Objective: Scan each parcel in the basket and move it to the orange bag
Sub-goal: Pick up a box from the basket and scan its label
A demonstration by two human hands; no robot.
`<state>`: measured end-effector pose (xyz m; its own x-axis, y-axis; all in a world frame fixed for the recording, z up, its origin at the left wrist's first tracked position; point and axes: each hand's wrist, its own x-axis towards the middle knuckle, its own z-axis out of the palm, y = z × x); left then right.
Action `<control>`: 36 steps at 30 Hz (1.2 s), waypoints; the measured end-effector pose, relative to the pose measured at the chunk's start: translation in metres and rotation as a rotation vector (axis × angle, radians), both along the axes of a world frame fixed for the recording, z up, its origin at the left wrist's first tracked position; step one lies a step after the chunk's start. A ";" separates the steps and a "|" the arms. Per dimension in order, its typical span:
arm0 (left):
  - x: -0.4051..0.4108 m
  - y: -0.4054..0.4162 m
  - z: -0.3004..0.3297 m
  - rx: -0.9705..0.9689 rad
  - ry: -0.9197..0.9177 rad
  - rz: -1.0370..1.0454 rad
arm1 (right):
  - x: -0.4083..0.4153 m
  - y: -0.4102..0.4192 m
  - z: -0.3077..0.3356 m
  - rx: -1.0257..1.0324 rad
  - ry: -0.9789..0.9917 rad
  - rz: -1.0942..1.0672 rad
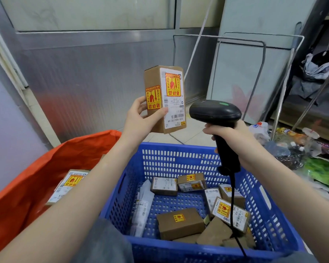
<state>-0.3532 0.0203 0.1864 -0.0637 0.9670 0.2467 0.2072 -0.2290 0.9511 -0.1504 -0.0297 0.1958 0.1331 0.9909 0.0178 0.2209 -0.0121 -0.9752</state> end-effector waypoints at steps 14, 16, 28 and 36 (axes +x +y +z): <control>-0.157 0.029 -0.069 -0.086 -0.037 0.258 | -0.147 0.068 -0.065 -0.143 -0.003 0.204; -0.182 0.035 -0.085 -0.119 -0.033 0.291 | -0.170 0.079 -0.077 -0.175 0.002 0.249; -0.256 0.098 -0.171 -0.245 -0.186 0.463 | -0.252 0.155 -0.163 -0.284 -0.041 0.292; -0.233 0.103 -0.175 -0.223 -0.094 0.407 | -0.237 0.158 -0.174 -0.308 -0.012 0.266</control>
<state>-0.5865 0.1237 0.0114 -0.4607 0.8875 0.0111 0.1487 0.0649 0.9868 -0.3873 0.1286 0.0221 -0.1272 0.9500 -0.2852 0.2673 -0.2441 -0.9322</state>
